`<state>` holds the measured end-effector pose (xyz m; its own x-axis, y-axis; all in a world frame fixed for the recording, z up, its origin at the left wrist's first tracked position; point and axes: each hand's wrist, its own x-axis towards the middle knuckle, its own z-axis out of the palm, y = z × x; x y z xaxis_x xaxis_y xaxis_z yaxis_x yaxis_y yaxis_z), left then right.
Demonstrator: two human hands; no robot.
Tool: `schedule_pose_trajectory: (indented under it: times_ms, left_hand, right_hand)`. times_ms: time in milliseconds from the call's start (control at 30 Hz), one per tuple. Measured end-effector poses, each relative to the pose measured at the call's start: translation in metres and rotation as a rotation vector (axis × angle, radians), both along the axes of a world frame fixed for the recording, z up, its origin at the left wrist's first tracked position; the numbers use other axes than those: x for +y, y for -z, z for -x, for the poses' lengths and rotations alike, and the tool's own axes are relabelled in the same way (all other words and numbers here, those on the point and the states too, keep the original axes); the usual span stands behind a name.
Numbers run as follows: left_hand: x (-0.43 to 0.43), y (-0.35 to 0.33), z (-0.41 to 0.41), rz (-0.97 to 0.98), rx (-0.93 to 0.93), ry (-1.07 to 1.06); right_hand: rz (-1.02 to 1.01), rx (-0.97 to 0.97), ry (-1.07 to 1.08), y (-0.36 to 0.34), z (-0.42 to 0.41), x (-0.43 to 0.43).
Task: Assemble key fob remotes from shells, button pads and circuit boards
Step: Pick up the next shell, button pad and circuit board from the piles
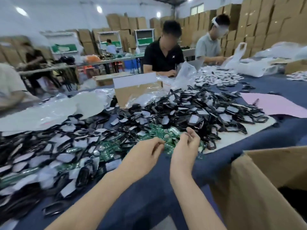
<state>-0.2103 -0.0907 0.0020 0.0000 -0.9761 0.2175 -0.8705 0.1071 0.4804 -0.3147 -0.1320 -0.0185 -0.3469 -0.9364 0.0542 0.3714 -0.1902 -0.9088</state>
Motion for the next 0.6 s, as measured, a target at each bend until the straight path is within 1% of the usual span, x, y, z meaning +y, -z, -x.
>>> schedule_pose_trajectory:
  times_ms: [67,167,300,400,500,600]
  left_hand:
    - [0.022,0.014,-0.05,-0.029,-0.085,-0.13]
    - [0.046,0.025,-0.108,-0.061,-0.137,-0.292]
    - [0.058,0.029,-0.147,0.004,-0.148,-0.393]
    - [0.055,0.03,-0.161,0.015,-0.197,-0.438]
    - [0.046,0.033,-0.167,-0.048,-0.284,-0.462]
    - [0.036,0.036,-0.164,-0.116,-0.392,-0.454]
  right_hand:
    - [-0.007,0.052,-0.127,0.009,-0.028,0.005]
    - [-0.041,0.175,-0.287,0.018,-0.075,0.012]
    - [0.011,0.426,-0.407,0.031,-0.11,0.011]
    - [0.106,0.614,-0.449,0.036,-0.126,0.0]
    - [0.161,0.851,-0.409,0.039,-0.136,-0.015]
    - [0.166,0.926,-0.384,0.039,-0.142,-0.025]
